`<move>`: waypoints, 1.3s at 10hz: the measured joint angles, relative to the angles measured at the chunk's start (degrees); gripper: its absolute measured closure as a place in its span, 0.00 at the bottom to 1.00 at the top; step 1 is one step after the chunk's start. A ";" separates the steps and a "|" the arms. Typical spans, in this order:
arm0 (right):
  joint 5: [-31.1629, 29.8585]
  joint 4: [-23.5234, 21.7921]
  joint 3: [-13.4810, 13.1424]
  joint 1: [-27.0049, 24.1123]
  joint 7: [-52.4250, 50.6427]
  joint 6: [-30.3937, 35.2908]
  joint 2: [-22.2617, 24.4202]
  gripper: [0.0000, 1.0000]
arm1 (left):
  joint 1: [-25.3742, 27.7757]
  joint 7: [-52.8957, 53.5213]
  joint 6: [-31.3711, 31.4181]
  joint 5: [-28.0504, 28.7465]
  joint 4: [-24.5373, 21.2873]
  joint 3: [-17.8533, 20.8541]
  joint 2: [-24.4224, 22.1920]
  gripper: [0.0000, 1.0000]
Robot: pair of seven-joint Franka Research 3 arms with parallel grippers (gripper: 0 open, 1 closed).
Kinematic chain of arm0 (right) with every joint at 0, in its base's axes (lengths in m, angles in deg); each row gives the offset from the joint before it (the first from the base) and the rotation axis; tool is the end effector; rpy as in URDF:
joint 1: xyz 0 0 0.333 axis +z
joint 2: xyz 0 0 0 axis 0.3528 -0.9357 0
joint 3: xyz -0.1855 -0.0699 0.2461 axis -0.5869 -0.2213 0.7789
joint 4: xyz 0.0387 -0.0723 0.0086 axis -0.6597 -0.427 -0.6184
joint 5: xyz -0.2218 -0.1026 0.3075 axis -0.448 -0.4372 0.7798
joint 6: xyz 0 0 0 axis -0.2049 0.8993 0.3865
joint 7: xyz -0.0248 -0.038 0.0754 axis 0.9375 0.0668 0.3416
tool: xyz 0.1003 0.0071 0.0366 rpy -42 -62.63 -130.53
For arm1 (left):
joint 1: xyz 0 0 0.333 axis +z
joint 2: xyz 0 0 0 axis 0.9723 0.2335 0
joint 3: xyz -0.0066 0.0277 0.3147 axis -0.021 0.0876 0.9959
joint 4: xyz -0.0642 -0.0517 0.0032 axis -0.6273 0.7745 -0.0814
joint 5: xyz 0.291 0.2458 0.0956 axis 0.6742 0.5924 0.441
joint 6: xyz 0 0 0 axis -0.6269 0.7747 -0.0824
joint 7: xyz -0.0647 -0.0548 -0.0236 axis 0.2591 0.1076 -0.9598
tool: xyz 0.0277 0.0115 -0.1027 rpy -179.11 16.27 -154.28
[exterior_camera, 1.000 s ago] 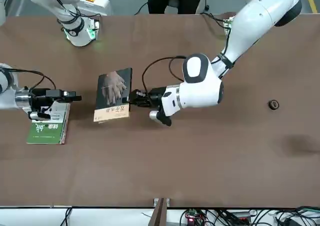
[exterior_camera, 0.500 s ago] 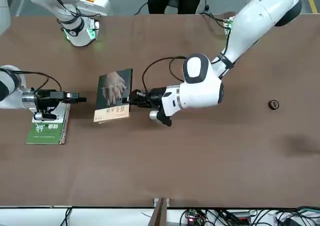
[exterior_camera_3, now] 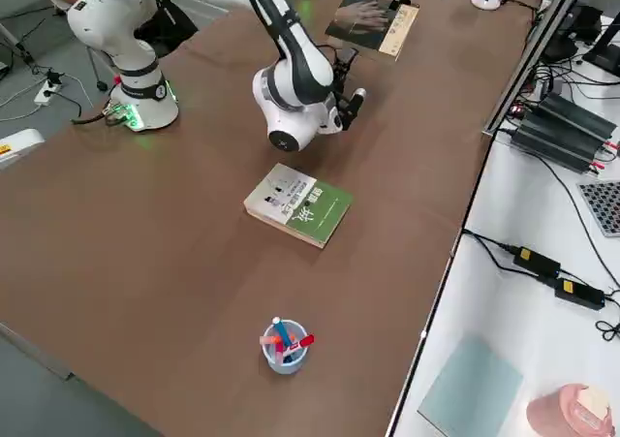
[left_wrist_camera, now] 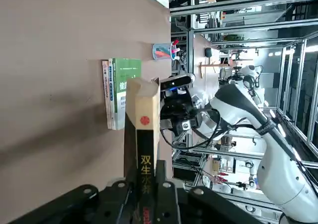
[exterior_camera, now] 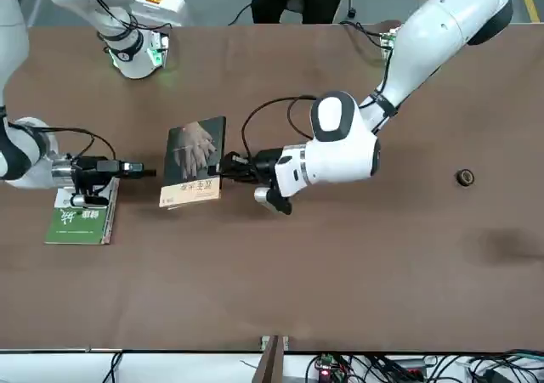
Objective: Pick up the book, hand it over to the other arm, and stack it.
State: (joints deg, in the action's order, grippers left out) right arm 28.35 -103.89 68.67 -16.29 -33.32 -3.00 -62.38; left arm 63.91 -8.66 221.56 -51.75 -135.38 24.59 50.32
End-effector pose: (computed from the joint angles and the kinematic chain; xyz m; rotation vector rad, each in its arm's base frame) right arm 0.5556 0.0514 0.2729 -1.5476 0.1979 0.1706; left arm 0.5946 -0.4996 0.4099 1.9291 -0.0706 -0.0348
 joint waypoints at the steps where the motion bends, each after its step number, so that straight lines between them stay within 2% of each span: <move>1: 1.87 -0.51 0.11 0.31 0.20 0.08 0.00 0.01 | 0.00 0.04 0.00 0.00 0.00 0.01 0.01 0.99; 4: 5.05 -1.23 0.63 1.30 0.55 0.09 0.00 0.00 | -0.01 0.70 0.00 0.00 -0.02 0.04 0.04 0.99; 13: 5.75 -1.84 3.16 2.86 0.69 -0.07 0.00 0.00 | -0.02 2.86 0.01 0.00 -0.04 0.15 0.11 0.99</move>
State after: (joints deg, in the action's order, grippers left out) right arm 34.10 -105.73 71.83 -13.43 -32.63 -3.07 -62.37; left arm 63.88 -5.80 221.56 -51.75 -135.42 24.74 50.44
